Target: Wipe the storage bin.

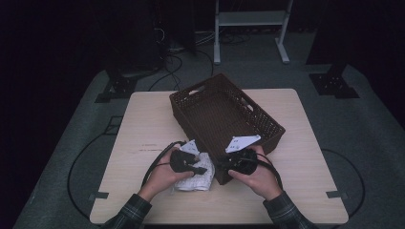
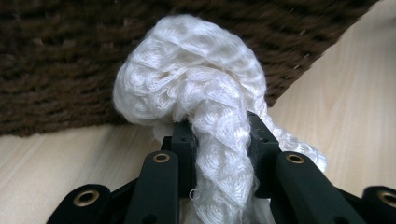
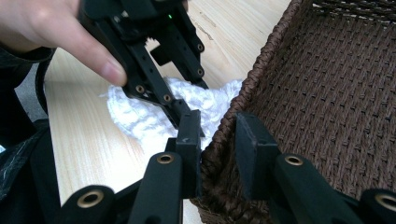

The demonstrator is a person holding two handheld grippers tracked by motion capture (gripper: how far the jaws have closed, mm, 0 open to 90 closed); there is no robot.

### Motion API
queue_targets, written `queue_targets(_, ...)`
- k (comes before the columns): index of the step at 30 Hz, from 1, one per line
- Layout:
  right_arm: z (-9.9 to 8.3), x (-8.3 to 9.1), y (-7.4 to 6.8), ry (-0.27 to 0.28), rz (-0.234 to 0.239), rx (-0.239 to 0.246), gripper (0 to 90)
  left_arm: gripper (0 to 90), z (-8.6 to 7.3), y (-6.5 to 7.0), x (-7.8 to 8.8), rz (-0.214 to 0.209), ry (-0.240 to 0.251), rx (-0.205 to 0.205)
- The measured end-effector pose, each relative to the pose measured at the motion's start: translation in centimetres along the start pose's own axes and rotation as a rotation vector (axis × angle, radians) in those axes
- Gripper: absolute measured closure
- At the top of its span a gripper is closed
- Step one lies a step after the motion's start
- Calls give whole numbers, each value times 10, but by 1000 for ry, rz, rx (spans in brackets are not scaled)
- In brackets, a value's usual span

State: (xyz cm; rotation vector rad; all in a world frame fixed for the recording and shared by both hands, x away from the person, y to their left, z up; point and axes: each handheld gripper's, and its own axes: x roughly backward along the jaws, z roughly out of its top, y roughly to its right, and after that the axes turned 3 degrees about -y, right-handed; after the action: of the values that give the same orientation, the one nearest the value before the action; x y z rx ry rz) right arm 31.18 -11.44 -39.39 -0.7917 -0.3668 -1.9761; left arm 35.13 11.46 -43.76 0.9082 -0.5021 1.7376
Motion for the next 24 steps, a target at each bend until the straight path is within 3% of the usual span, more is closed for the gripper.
queue_targets(11, 0, 0, 0, 2, 1, 1, 714, 696, 6, 5, 26, -46, 122, -2)
queue_targets(17, 0, 0, 0, 1, 0, 3, 713, 695, 8, 8, 30, -50, 135, -11)
queue_targets(24, 0, 0, 1, 2, 4, 2, 712, 696, 9, 14, 21, -91, 129, -17)
